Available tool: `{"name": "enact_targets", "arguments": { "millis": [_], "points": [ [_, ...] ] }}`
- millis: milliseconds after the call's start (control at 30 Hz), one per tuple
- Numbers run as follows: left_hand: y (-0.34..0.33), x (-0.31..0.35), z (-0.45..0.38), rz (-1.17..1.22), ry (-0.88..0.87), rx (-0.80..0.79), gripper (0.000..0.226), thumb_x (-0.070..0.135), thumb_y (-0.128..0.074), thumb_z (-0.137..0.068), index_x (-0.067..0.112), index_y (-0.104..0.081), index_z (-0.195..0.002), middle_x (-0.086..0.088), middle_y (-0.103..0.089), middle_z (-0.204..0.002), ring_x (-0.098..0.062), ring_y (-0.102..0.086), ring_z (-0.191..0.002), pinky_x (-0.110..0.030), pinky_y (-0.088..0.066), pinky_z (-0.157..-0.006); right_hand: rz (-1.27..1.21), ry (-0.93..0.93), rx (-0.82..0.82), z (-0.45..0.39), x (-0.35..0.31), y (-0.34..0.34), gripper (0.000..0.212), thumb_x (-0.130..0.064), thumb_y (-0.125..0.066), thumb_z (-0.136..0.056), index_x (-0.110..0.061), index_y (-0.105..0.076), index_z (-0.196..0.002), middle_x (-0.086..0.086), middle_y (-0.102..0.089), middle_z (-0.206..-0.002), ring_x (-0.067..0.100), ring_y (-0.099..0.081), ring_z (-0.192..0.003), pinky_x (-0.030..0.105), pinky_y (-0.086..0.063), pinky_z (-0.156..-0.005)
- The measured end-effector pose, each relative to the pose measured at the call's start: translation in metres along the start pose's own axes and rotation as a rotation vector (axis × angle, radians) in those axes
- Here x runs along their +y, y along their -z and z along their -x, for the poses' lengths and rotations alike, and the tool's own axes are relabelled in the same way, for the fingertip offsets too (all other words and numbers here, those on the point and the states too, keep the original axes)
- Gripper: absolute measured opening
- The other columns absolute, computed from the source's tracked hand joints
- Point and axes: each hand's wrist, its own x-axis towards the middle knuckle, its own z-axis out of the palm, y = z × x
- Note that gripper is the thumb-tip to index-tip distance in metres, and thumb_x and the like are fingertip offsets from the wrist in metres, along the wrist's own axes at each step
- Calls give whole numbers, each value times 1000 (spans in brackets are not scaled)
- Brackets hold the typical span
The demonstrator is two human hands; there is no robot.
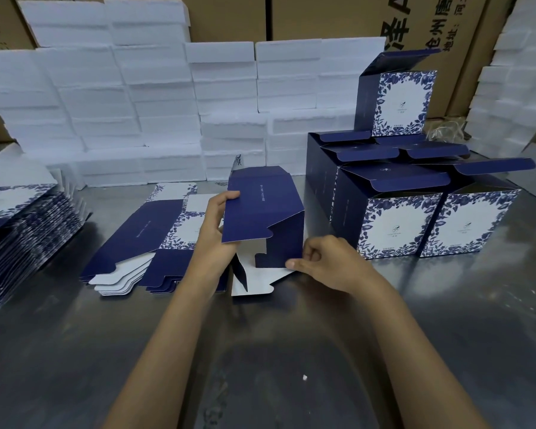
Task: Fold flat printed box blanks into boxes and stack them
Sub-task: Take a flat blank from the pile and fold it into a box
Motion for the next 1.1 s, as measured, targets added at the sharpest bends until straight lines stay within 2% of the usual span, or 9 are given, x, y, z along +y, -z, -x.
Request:
{"name": "enact_targets", "arguments": {
  "millis": [133,233,367,467,633,733,800,933,1100],
  "points": [
    [-1,0,0,-7,-4,-10,60,-7,-67,-88,26,-49,-134,2,-58,-136,-15,-62,-117,-30,-51,-99,1,30,-2,-4,3,-4,44,-41,-77,-86,-16,-51,-61,-5,-51,-56,11,-45,-54,21,-34,-51],
    [-2,-2,1,-16,-21,-10,61,-6,-68,-87,27,-49,-134,4,-59,-134,-8,-64,-110,-19,-51,-89,-29,40,23,-7,5,-8,44,-36,-78,-87,-15,-49,-59,-4,-45,-54,10,-39,-52,19,-29,-47],
    [-2,-4,1,-36,-32,-3,60,-3,-68,-87,29,-49,-134,7,-59,-132,-1,-64,-105,-10,-47,-80,-31,36,12,-8,5,-7,45,-39,-78,-86,-16,-50,-59,-6,-46,-53,10,-41,-52,21,-32,-48],
    [-4,-4,0,-25,-34,10,56,-2,-66,-89,28,-49,-134,8,-61,-126,1,-64,-101,-7,-46,-77,-58,50,60,-7,4,-3,47,-46,-78,-84,-17,-50,-59,-8,-50,-48,5,-46,-49,15,-33,-46],
    [-5,-2,3,-62,-49,5,57,-1,-66,-90,28,-47,-134,11,-60,-127,12,-61,-93,-3,-43,-73,-34,94,113,-4,-3,-1,50,-34,-75,-91,-15,-42,-58,-5,-39,-51,10,-34,-48,22,-29,-48],
    [-5,-2,4,-79,-52,-3,57,-1,-65,-90,29,-46,-135,13,-59,-126,16,-61,-87,-2,-43,-67,-48,76,117,0,-6,1,48,-39,-76,-88,-14,-48,-59,-4,-47,-53,12,-44,-54,23,-34,-51],
    [-5,-2,3,-69,-50,-1,56,-2,-63,-91,27,-45,-135,10,-59,-125,13,-61,-87,-3,-44,-69,-82,105,170,2,-10,3,50,-42,-79,-85,-15,-47,-57,-6,-46,-50,12,-45,-54,23,-37,-53],
    [-3,-1,2,-73,-50,-4,55,-1,-63,-93,26,-44,-136,6,-57,-130,10,-61,-93,-5,-44,-76,-120,161,217,4,-15,7,54,-31,-79,-87,-15,-36,-58,-6,-32,-47,16,-32,-53,29,-34,-55],
    [-6,0,3,-107,-58,-54,61,0,-66,-91,27,-42,-139,9,-55,-137,16,-59,-93,-1,-41,-74,-92,105,225,4,-13,7,50,-37,-80,-85,-16,-42,-60,-6,-40,-50,16,-39,-55,31,-37,-58]
  ]
}}
